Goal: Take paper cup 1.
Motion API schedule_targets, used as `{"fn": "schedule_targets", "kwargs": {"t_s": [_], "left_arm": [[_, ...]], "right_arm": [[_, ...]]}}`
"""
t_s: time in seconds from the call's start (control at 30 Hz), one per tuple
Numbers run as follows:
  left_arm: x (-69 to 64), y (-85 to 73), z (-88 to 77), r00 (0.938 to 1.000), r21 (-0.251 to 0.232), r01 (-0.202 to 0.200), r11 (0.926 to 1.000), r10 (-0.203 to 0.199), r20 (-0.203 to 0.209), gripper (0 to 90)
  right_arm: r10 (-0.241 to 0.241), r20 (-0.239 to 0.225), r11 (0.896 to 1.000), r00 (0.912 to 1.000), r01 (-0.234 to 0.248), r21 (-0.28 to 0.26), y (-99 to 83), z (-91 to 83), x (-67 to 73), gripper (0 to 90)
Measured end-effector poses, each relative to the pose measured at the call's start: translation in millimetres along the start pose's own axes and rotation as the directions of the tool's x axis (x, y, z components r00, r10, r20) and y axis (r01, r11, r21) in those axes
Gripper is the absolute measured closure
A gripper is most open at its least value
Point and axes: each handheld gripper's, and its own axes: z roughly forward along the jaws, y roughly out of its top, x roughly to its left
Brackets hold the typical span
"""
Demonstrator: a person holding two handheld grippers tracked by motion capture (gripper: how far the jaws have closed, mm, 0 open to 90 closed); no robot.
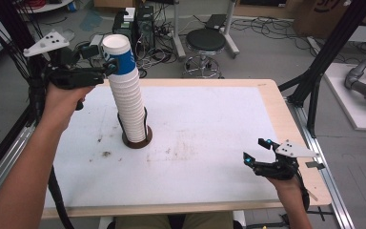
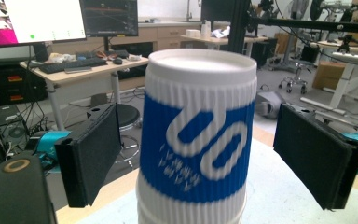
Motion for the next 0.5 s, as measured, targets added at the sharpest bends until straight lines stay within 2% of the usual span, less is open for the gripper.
{"fn": "schedule_targets", "kwargs": {"t_s": [0.1, 0.23, 0.5], "left_arm": [[-1.4, 6.0, 8.1, 1.0000, 0.014, -0.008, 0.9999, 0.008, -0.001, 14.8], [0.3, 9.9, 22.9, 0.9999, 0.041, 0.007, 0.9991, -0.007, -0.011, 14.8], [-0.4, 9.0, 33.5, 0.9998, 0.061, 0.004, 0.9981, -0.003, -0.018, 19.3]], "right_arm": [[0.007, 0.001, 1.000, 1.0000, -0.007, -0.001, -0.2, -0.6, -0.6, 19.5], [0.004, -0.001, 1.000, 1.0000, -0.004, 0.001, -0.2, -0.7, 0.1, 19.6], [0.011, 0.002, 1.000, 0.9999, -0.011, -0.001, -1.0, -2.7, -1.2, 19.6]]}}
